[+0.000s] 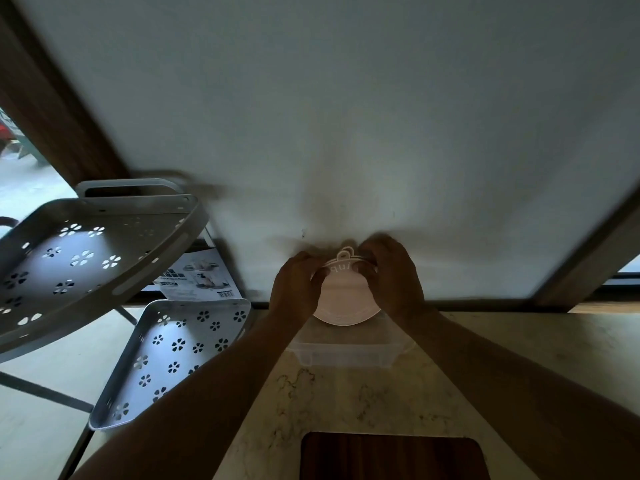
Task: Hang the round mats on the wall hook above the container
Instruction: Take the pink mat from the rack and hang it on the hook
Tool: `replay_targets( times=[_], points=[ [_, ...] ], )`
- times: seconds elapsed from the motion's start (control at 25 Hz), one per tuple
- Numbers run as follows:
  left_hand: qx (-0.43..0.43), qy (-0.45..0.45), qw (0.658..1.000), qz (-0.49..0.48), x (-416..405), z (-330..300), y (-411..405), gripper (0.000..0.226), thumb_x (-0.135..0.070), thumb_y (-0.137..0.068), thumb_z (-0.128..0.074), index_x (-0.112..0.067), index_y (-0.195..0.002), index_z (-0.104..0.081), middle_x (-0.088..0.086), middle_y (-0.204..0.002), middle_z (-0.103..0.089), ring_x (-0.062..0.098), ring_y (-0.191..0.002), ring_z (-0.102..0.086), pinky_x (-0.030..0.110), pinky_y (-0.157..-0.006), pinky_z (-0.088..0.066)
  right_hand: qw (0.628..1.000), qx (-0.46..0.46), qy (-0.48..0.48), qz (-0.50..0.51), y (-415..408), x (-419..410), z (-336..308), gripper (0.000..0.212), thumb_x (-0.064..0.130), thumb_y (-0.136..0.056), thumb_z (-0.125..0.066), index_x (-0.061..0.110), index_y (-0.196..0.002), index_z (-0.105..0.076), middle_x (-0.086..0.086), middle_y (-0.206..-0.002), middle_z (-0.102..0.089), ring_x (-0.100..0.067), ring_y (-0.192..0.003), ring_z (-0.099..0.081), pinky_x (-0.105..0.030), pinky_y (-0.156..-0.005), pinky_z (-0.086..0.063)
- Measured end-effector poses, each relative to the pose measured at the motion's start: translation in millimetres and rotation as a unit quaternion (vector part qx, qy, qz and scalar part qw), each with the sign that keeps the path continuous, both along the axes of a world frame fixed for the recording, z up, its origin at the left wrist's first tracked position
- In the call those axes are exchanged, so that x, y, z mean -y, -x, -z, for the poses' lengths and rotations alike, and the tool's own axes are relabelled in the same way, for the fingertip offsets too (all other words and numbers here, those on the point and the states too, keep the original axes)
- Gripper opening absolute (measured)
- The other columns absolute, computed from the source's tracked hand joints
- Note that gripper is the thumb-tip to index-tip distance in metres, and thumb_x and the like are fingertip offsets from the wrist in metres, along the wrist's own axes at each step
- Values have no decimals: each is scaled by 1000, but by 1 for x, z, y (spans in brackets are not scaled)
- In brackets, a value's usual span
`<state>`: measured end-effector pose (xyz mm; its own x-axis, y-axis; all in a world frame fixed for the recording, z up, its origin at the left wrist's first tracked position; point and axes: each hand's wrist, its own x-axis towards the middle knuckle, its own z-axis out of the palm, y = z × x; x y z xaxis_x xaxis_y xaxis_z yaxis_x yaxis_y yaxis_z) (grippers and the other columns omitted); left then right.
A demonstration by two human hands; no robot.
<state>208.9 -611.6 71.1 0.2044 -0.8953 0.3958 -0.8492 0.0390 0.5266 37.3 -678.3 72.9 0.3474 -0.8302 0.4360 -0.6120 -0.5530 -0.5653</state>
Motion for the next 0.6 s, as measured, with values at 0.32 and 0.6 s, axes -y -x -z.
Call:
replay_targets(
  times=[0.32, 0.6],
  points=[
    [-14, -5, 1000, -18, 1, 8, -4, 19, -16, -91, -65, -13, -109, -70, 7, -102, -71, 24, -92, -62, 33, -81, -48, 992, -125, 12, -21, 14, 0, 2, 28, 21, -74, -81, 8, -96, -70, -14, -106, -59, -34, -105, -54, -43, -84, -49],
    [20, -42, 999, 6, -3, 15, -11, 40, -22, -81, -74, -15, -119, -64, 7, -114, -68, 29, -105, -54, 38, -87, -41, 996, -82, -22, -4, 13, -2, 7, 25, 17, -79, -76, 8, -102, -72, -12, -110, -67, -31, -105, -59, -38, -89, -47]
  ],
)
